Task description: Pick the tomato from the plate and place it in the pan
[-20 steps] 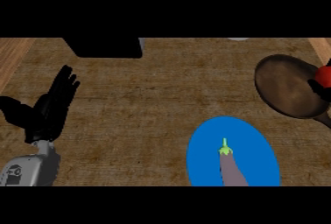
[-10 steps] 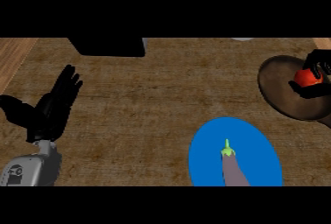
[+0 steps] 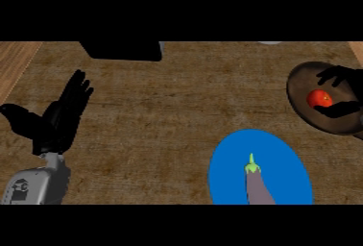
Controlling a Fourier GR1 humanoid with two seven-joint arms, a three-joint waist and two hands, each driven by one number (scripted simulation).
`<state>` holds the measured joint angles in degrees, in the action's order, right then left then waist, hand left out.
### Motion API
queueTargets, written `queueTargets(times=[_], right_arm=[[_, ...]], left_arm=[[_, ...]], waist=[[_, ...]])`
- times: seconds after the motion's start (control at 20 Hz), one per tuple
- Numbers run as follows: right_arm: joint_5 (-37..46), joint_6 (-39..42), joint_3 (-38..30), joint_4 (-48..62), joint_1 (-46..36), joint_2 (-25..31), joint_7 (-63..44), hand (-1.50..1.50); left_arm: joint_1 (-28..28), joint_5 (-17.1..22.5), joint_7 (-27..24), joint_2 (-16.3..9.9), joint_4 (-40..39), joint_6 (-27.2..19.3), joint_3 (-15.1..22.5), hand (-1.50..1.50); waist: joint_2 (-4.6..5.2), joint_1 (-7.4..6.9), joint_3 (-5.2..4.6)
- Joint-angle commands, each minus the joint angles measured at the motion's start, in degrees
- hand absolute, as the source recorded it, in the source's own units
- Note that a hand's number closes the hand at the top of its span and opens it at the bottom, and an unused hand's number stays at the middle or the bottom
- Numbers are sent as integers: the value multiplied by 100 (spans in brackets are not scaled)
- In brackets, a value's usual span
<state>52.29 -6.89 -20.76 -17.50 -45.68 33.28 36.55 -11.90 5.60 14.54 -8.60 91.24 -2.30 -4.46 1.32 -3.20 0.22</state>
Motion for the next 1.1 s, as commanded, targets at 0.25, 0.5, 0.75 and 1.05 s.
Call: queueTargets(times=[0.25, 0.5, 0.75, 1.05], right_arm=[[-505, 343, -536, 727, -191, 68, 677, -150], [-1367, 1682, -1337, 968, -306, 725, 1060, -150], [-1853, 2835, -1813, 1288, -49, 1376, 1138, -150], [-2100, 4386, -1990, 1382, 310, 2123, 1484, -150]], left_arm=[[-97, 58, -74, 63, -150, 45, -9, 0], [141, -16, -200, 25, -84, 22, -48, 0], [23, -29, -83, 34, -42, -29, -34, 0], [98, 98, -114, -57, -112, 98, -155, 0]], waist=[[34, -16, 13], [-1, 38, 12], [21, 75, 26], [14, 152, 39]])
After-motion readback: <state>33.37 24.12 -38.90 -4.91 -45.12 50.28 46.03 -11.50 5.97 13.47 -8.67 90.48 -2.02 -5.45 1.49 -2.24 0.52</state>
